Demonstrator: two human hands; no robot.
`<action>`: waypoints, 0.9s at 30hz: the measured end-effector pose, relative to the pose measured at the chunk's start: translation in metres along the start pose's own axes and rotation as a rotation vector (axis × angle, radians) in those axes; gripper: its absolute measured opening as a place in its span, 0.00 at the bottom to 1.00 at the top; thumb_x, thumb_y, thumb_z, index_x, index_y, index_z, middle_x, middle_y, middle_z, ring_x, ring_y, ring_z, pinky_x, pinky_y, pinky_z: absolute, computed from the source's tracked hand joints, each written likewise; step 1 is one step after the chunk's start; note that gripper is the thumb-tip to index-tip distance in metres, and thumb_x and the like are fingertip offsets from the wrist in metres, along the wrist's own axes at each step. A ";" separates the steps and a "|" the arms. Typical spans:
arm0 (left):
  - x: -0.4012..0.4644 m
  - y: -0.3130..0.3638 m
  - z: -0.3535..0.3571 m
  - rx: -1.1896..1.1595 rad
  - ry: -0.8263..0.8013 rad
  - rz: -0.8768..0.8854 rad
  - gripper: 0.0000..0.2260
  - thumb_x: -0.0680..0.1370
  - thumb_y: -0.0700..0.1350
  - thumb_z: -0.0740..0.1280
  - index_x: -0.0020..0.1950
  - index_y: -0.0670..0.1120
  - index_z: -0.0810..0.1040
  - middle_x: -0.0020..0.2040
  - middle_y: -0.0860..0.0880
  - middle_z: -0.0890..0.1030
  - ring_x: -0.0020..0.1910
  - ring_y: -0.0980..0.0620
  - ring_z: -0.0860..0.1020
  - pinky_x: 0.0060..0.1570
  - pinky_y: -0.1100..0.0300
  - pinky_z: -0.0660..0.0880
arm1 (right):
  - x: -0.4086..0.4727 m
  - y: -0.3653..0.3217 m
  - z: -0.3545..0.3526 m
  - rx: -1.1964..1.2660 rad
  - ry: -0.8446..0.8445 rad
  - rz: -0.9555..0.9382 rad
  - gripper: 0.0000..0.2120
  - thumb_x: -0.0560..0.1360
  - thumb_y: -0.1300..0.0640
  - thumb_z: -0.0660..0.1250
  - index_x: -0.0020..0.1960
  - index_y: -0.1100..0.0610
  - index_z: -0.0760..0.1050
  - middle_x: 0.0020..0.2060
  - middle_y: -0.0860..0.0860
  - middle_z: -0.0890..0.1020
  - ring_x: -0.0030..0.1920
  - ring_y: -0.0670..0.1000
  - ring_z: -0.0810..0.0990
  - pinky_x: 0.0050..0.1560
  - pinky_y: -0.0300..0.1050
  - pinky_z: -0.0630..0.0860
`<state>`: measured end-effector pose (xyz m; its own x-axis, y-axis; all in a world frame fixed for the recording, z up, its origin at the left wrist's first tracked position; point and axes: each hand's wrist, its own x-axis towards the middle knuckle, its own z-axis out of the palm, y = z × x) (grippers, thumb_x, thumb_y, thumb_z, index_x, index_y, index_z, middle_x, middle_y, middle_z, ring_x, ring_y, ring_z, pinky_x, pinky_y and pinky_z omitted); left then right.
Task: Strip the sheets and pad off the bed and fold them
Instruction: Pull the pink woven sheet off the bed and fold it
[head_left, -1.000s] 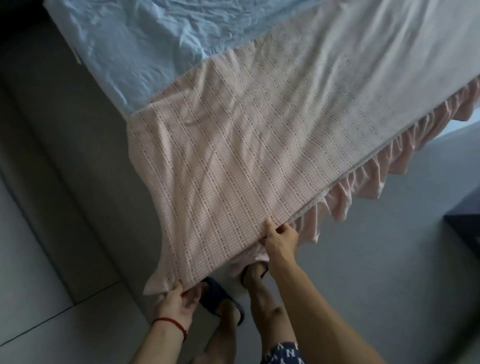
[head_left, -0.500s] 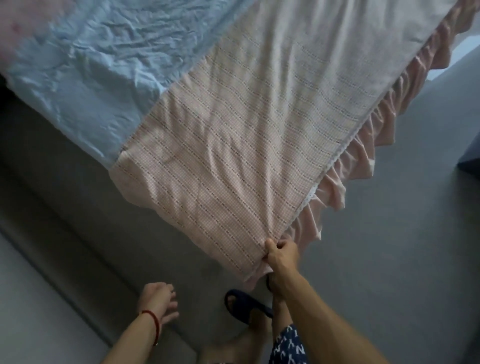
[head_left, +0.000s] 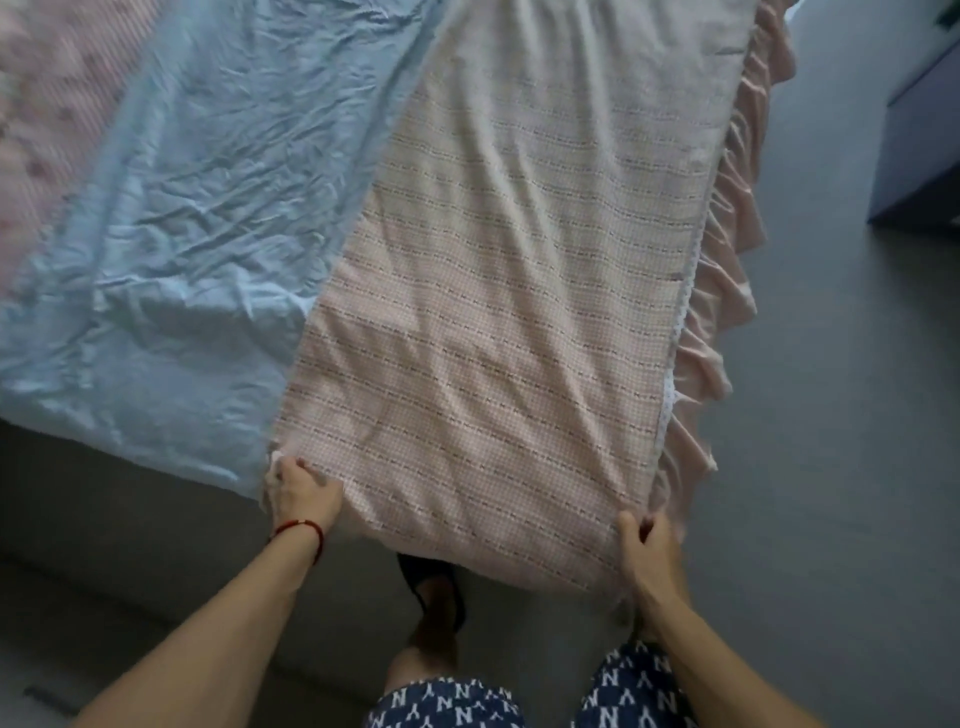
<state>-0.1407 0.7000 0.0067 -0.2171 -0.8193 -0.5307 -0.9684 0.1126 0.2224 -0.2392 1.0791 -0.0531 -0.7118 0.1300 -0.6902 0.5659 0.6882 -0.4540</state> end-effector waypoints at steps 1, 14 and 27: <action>0.022 -0.001 -0.008 0.061 -0.014 0.020 0.24 0.75 0.41 0.69 0.69 0.38 0.67 0.69 0.34 0.68 0.68 0.34 0.67 0.69 0.46 0.65 | -0.006 0.000 0.004 -0.009 0.074 -0.022 0.11 0.82 0.48 0.61 0.49 0.56 0.70 0.43 0.53 0.77 0.43 0.56 0.77 0.46 0.55 0.77; 0.161 -0.044 -0.006 0.136 -0.172 0.036 0.35 0.60 0.64 0.75 0.60 0.46 0.73 0.59 0.38 0.77 0.57 0.36 0.76 0.56 0.39 0.78 | -0.034 0.016 0.029 0.146 0.143 0.118 0.34 0.70 0.41 0.76 0.65 0.57 0.65 0.54 0.51 0.79 0.50 0.56 0.82 0.49 0.57 0.82; 0.090 -0.040 -0.120 -0.058 -0.304 0.422 0.13 0.79 0.49 0.72 0.42 0.39 0.80 0.42 0.42 0.82 0.47 0.44 0.79 0.47 0.49 0.71 | -0.114 -0.014 -0.004 0.244 0.217 0.034 0.09 0.76 0.48 0.74 0.43 0.54 0.81 0.37 0.49 0.84 0.41 0.53 0.83 0.38 0.48 0.76</action>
<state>-0.1068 0.5543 0.0481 -0.6213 -0.5076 -0.5969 -0.7823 0.3594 0.5087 -0.1677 1.0576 0.0344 -0.7481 0.3172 -0.5828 0.6550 0.4931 -0.5725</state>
